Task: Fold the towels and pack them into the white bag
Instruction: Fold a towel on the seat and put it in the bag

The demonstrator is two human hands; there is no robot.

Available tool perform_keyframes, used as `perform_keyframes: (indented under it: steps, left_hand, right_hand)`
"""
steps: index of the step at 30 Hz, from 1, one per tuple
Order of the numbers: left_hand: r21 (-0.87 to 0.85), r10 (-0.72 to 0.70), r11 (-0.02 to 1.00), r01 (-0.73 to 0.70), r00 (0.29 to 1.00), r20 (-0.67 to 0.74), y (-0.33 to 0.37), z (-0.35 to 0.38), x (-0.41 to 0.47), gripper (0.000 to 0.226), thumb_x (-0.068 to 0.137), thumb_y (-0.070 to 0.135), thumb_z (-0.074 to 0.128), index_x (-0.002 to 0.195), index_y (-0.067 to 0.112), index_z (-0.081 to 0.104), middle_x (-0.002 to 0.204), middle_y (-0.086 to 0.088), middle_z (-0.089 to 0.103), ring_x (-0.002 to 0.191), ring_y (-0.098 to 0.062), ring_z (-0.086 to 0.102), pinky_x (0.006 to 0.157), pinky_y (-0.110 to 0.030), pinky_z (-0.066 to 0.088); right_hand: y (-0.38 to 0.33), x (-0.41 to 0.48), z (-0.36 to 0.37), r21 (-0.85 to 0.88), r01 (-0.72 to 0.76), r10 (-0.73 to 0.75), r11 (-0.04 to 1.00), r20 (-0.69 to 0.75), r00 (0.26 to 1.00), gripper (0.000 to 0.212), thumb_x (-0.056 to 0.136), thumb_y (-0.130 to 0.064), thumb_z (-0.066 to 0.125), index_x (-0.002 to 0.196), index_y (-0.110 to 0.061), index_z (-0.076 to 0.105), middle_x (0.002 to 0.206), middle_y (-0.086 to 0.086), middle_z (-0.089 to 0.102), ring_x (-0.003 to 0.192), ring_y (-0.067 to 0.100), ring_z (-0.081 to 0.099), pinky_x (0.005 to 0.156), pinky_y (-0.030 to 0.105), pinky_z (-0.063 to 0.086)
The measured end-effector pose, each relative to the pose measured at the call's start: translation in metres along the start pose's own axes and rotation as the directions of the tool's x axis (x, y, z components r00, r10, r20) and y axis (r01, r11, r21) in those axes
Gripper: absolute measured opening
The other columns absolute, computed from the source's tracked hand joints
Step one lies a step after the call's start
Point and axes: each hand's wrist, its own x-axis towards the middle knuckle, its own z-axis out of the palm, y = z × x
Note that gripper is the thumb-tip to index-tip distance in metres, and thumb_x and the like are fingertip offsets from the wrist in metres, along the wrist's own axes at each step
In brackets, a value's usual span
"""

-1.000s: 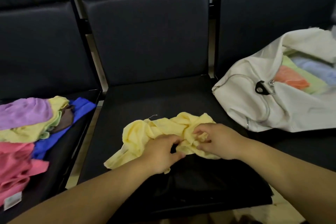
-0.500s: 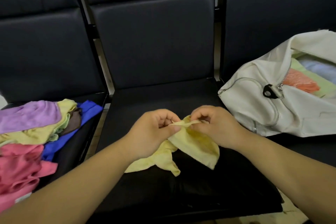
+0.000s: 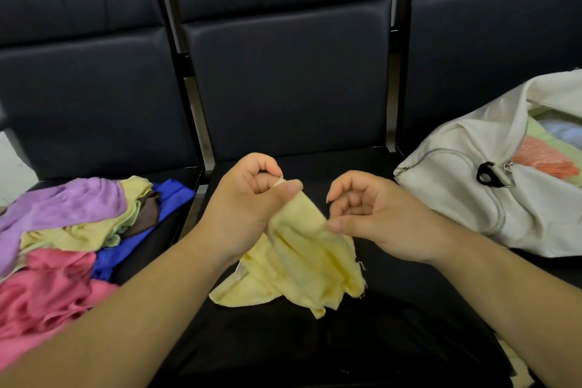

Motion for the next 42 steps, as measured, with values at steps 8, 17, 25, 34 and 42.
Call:
perform_keyframes:
  steps: [8,17,25,34,42]
  left_hand:
    - [0.026,0.056,0.998,-0.055,0.998,-0.014,0.005,0.007,-0.003,0.014,0.081,0.025,0.08,0.08,0.02,0.066,0.065,-0.001,0.067,0.057,-0.016,0.061,0.054,-0.029,0.051]
    - [0.005,-0.053,0.999,0.054,0.946,0.32,0.005,-0.012,0.0,0.046,0.087,-0.003,0.068,0.129,0.015,0.067,0.118,-0.013,0.073,0.113,-0.031,0.069,0.093,-0.041,0.057]
    - [0.109,-0.039,0.994,0.021,0.985,0.168,-0.001,0.002,0.002,0.048,0.085,0.0,0.076,0.119,0.033,0.072,0.095,0.006,0.068,0.089,-0.014,0.067,0.084,-0.032,0.054]
    - [0.076,-0.173,0.985,0.156,0.929,0.327,-0.011,0.006,0.0,0.036,0.083,-0.003,0.077,0.108,0.008,0.054,0.095,-0.007,0.074,0.088,-0.022,0.072,0.076,-0.036,0.056]
    - [0.068,-0.14,0.99,0.126,0.949,0.281,-0.003,-0.008,0.005,0.017,0.085,0.017,0.075,0.102,0.014,0.073,0.093,-0.013,0.074,0.085,-0.027,0.071,0.076,-0.038,0.058]
  right_hand:
    - [-0.004,0.008,0.014,0.09,0.053,-0.049,0.995,-0.052,0.997,0.029,0.08,-0.005,0.083,0.093,-0.014,0.058,0.108,0.005,0.071,0.089,0.023,0.067,0.088,0.042,0.058]
    - [-0.004,0.012,0.005,0.242,0.008,0.0,0.97,-0.033,0.999,0.027,0.075,-0.013,0.085,0.083,-0.018,0.06,0.085,0.007,0.064,0.081,0.024,0.061,0.072,0.035,0.055]
    - [-0.01,0.012,0.001,0.277,0.013,-0.015,0.961,0.005,1.0,0.022,0.077,-0.01,0.083,0.083,-0.025,0.068,0.083,0.005,0.069,0.079,0.019,0.066,0.073,0.033,0.056]
    - [-0.015,0.009,-0.006,0.272,0.071,-0.037,0.96,-0.128,0.991,0.021,0.082,-0.004,0.074,0.094,-0.021,0.073,0.095,0.008,0.072,0.089,0.023,0.068,0.081,0.038,0.057]
    - [-0.008,0.003,-0.028,0.276,0.068,-0.02,0.959,-0.171,0.985,0.022,0.088,-0.003,0.067,0.098,-0.022,0.073,0.092,0.005,0.069,0.088,0.022,0.067,0.082,0.037,0.057]
